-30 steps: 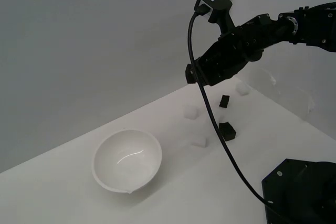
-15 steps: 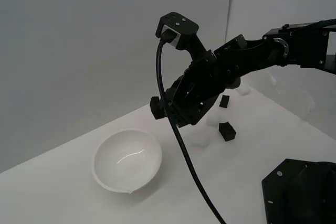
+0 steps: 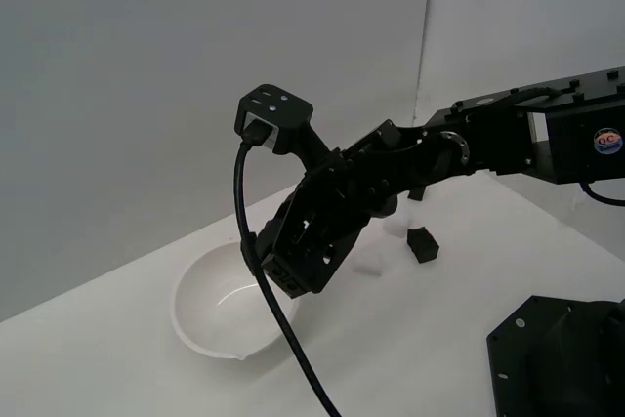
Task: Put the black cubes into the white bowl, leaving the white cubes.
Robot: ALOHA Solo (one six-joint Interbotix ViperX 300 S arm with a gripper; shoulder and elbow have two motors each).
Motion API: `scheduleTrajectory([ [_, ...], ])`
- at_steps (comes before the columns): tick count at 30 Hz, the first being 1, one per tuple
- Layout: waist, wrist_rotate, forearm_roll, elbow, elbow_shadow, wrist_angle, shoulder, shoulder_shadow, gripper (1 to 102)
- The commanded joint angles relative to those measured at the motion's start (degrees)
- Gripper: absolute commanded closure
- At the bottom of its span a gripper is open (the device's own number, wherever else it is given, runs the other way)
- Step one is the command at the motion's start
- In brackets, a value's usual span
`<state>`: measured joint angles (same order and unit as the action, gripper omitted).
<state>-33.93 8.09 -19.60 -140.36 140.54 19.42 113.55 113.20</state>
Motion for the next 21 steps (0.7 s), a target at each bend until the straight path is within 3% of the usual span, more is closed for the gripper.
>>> scheduleTrajectory([
  [1, -1.05, 0.44, -0.88, 1.14, -1.41, -0.97, -0.18, 0.09, 100],
  [4, -1.49, 0.44, -0.97, 1.14, -1.41, -2.02, -0.62, -0.44, 97],
  [5, -1.49, 0.44, -1.05, 1.14, -1.41, -2.20, -0.79, -0.62, 91],
  [6, -1.58, 0.44, -1.32, 1.14, -1.41, -2.46, -0.88, -0.62, 80],
  [9, -1.49, 0.53, -2.64, 1.23, -1.41, -2.99, -1.14, -0.97, 30],
  [11, -1.49, 0.44, -3.16, 1.23, -1.41, -3.08, -1.41, -1.23, 8],
  [12, -1.58, 0.44, -3.25, 1.14, -1.41, -3.08, -1.58, -1.32, 4],
  [21, -1.85, 0.44, -3.34, 1.05, -1.32, -3.08, -1.58, -1.41, 4],
])
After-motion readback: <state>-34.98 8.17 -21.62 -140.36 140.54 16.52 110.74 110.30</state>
